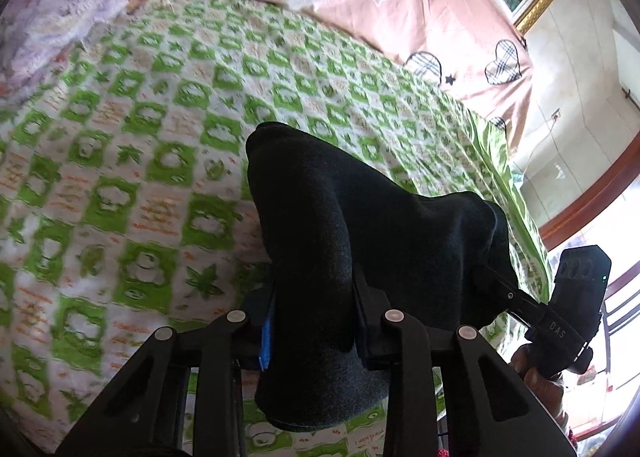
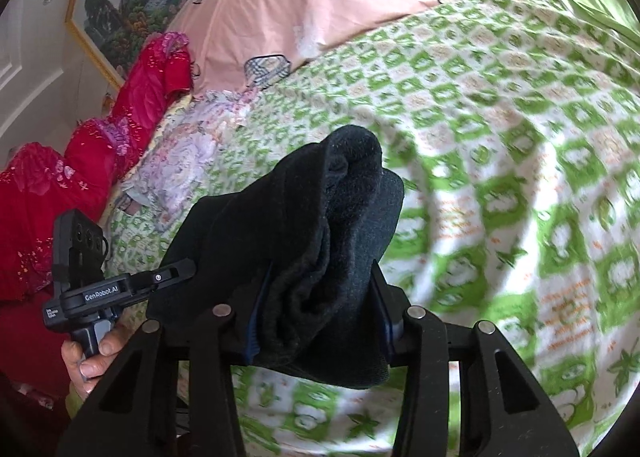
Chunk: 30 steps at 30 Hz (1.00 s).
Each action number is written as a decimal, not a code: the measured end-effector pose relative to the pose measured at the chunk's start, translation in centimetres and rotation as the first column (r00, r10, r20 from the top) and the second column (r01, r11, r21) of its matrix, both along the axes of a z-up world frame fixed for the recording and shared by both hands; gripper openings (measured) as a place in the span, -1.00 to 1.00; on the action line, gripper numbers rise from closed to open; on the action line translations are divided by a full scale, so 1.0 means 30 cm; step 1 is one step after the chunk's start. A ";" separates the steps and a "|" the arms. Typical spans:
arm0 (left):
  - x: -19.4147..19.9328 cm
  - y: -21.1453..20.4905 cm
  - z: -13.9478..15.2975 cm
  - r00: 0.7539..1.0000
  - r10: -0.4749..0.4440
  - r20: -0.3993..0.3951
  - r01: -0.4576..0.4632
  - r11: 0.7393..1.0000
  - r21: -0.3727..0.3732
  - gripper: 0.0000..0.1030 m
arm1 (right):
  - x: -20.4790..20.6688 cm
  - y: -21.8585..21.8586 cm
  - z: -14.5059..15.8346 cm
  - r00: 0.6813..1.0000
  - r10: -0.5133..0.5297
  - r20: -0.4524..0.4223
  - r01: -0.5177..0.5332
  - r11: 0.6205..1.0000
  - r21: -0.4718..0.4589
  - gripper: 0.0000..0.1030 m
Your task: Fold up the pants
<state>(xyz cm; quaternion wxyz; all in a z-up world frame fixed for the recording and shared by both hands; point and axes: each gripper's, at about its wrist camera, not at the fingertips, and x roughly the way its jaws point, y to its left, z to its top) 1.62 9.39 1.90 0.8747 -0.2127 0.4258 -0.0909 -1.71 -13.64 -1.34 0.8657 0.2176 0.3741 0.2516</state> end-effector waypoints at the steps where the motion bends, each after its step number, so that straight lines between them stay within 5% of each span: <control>1: -0.006 0.012 0.013 1.000 0.011 0.010 -0.011 1.000 0.007 -0.41 | 0.012 0.021 0.011 1.000 0.015 0.009 -0.015 1.000 -0.001 -0.11; 11: -0.026 0.205 0.093 0.987 0.146 0.063 -0.147 0.989 0.018 -0.41 | 0.142 0.209 0.047 0.991 0.121 0.050 -0.122 0.992 0.013 -0.11; 30: 0.168 0.427 0.055 0.962 0.270 0.049 -0.274 0.958 0.085 -0.41 | 0.421 0.449 0.025 0.975 0.219 0.047 -0.218 0.976 -0.025 -0.11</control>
